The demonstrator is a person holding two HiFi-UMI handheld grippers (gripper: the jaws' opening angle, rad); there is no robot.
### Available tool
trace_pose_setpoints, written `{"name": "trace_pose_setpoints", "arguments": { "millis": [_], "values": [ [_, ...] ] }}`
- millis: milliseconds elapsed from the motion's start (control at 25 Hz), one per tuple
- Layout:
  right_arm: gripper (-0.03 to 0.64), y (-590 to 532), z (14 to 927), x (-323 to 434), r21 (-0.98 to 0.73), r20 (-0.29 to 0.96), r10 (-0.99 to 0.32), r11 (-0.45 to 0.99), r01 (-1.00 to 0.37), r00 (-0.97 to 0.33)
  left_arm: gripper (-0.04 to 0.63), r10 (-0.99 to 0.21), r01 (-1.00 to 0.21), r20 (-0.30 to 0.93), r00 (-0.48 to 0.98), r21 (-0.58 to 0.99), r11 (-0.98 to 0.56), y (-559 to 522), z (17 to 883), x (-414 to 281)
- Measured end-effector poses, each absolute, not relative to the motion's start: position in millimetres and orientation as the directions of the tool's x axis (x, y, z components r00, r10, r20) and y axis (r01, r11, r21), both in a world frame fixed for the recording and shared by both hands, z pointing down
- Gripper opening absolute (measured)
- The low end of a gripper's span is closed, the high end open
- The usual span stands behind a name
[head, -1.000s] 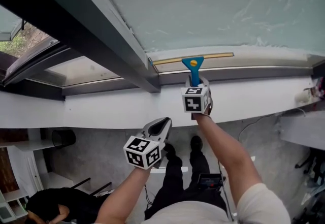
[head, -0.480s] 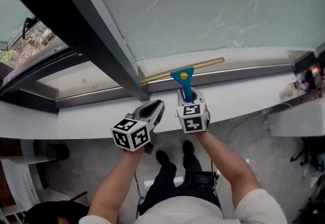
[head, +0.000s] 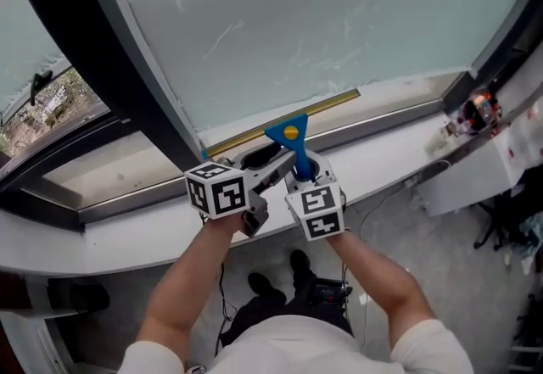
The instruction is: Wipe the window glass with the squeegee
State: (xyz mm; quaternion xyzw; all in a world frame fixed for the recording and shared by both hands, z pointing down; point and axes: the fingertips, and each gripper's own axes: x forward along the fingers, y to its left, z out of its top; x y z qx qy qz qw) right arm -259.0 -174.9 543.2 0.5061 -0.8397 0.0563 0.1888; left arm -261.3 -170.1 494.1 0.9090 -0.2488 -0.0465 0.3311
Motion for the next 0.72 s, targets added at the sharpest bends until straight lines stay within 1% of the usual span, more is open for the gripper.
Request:
{"name": "trace_pose_setpoints", "arguments": {
  "millis": [160, 280, 320, 360, 400, 600, 720],
  "values": [
    [0.091, -159.9, 516.8, -236.0, 0.127, 0.347, -0.850, 0.461, -0.878, -0.396, 0.216, -0.459, -0.328, -0.024, 0.888, 0.666, -0.670, -166.7, 457.1, -246.2],
    [0.091, -149.5, 501.8, -225.1, 0.177, 0.326, -0.853, 0.478, -0.860, -0.407, 0.215, -0.454, -0.291, -0.065, 0.889, 0.686, -0.667, -165.7, 437.5, -237.1],
    [0.091, -146.7, 495.7, -220.9, 0.189, 0.315, -0.855, 0.481, -0.856, -0.412, 0.204, -0.454, -0.275, -0.080, 0.888, 0.697, -0.662, -164.5, 432.3, -232.7],
    [0.091, -144.4, 489.5, -216.2, 0.200, 0.304, -0.857, 0.485, -0.851, -0.416, 0.176, -0.453, -0.258, -0.098, 0.886, 0.708, -0.658, -162.9, 426.9, -228.0],
    [0.091, -142.6, 483.5, -211.2, 0.209, 0.294, -0.857, 0.489, -0.847, -0.423, 0.172, -0.453, -0.245, -0.114, 0.884, 0.713, -0.657, -161.2, 421.3, -223.0],
    [0.094, -142.5, 452.4, -170.2, 0.271, 0.230, -0.868, 0.492, -0.827, -0.441, 0.160, -0.502, -0.245, -0.142, 0.853, 0.740, -0.626, -162.1, 398.8, -189.0],
    [0.107, -145.7, 428.0, -134.3, 0.318, 0.164, -0.874, 0.486, -0.814, -0.458, 0.156, -0.515, -0.224, -0.168, 0.840, 0.758, -0.612, -166.4, 383.4, -156.4]
  ]
}}
